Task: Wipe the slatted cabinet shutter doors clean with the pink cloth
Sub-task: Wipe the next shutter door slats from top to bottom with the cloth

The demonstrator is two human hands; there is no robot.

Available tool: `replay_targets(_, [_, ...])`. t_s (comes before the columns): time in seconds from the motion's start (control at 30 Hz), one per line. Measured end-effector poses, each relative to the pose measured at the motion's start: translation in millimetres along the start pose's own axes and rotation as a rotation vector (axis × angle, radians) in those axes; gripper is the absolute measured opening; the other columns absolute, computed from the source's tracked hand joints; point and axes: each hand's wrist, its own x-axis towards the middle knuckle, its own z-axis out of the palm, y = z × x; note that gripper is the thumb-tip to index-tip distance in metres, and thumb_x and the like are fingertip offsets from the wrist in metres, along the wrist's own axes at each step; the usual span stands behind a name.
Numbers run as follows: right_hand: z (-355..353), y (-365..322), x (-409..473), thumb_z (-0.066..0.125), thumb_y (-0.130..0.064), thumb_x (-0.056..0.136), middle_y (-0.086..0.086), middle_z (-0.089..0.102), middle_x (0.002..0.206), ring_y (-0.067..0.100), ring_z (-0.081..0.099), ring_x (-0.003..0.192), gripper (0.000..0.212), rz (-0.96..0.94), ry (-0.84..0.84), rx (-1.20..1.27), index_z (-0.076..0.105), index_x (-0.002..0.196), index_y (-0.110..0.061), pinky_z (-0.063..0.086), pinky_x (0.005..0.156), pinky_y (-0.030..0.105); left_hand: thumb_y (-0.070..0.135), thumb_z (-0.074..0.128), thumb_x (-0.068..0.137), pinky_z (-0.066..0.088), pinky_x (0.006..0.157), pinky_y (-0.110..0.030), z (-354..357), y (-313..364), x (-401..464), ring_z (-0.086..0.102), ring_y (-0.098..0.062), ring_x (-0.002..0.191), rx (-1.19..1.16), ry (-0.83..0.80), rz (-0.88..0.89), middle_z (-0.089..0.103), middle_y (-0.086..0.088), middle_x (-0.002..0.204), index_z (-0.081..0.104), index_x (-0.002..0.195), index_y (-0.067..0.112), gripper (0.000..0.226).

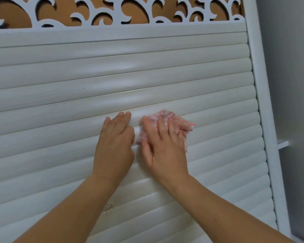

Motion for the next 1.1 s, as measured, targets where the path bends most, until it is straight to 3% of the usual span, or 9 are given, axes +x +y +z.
replay_targets(0.1, [2.1,5.8,-5.1,0.038,-0.041,0.088,0.018,0.048,0.140,0.042,0.042,0.130,0.049,-0.097,-0.035,-0.137,0.054,0.133,-0.030,0.033,0.100,0.062,-0.012,0.047,0.056,0.022,0.105,-0.043,-1.8,-1.7,-0.6,0.053,-0.038,0.116,0.003,-0.016,0.016,0.059,-0.022,0.120,0.051,0.063,0.009,0.022])
replay_targets(0.27, [-5.0,29.1,-0.2,0.041,-0.038,0.089,0.010,0.057,0.131,0.036,0.050,0.122,0.048,-0.176,0.000,-0.264,0.059,0.129,-0.020,0.043,0.094,0.054,-0.008,0.038,0.068,0.031,0.103,-0.051,-2.2,-1.4,-3.0,0.052,-0.037,0.118,0.033,-0.012,0.017,0.059,-0.020,0.122,0.052,0.064,0.009,0.023])
replay_targets(0.63, [-28.5,84.8,20.2,0.044,-0.028,0.083,0.016,0.063,0.110,0.040,0.062,0.095,0.044,0.109,-0.004,-0.369,0.064,0.119,-0.013,0.050,0.064,0.044,-0.014,0.043,0.063,0.030,0.102,-0.053,-3.1,2.1,-2.0,0.052,-0.040,0.117,0.060,-0.010,0.017,0.059,-0.022,0.120,0.052,0.062,0.007,0.022])
replay_targets(0.77, [-35.3,96.2,23.0,0.062,-0.016,0.085,0.015,0.055,0.127,0.040,0.053,0.111,0.041,0.150,0.039,-0.301,0.059,0.126,-0.018,0.043,0.084,0.049,-0.021,0.051,0.059,0.032,0.101,-0.056,-2.9,3.6,-0.9,0.053,-0.041,0.114,0.093,-0.020,0.021,0.059,-0.024,0.119,0.053,0.062,0.005,0.027])
replay_targets(0.83, [-38.6,96.2,23.6,0.051,-0.021,0.095,0.004,0.045,0.137,0.031,0.042,0.118,0.036,0.230,0.054,-0.231,0.052,0.130,-0.027,0.035,0.092,0.041,-0.019,0.049,0.059,0.033,0.100,-0.057,-3.0,3.5,-1.1,0.053,-0.042,0.114,0.115,-0.026,0.029,0.059,-0.024,0.119,0.054,0.063,0.004,0.024])
replay_targets(0.97, [-43.2,89.8,29.6,0.039,-0.018,0.097,-0.003,0.058,0.114,0.024,0.048,0.104,0.028,0.367,0.189,-0.069,0.050,0.120,-0.029,0.036,0.082,0.037,-0.011,0.045,0.060,0.034,0.100,-0.057,-2.7,2.9,-1.7,0.053,-0.041,0.114,0.130,-0.032,0.033,0.059,-0.024,0.119,0.055,0.063,0.004,0.018])
replay_targets(1.1, [-36.0,83.2,31.9,0.040,-0.017,0.098,0.002,0.057,0.125,0.026,0.046,0.114,0.034,0.421,0.130,-0.156,0.054,0.127,-0.025,0.033,0.085,0.037,-0.011,0.045,0.058,0.033,0.099,-0.058,0.8,2.7,-1.0,0.054,-0.042,0.113,0.131,-0.012,0.036,0.060,-0.024,0.117,0.054,0.062,0.004,0.018])
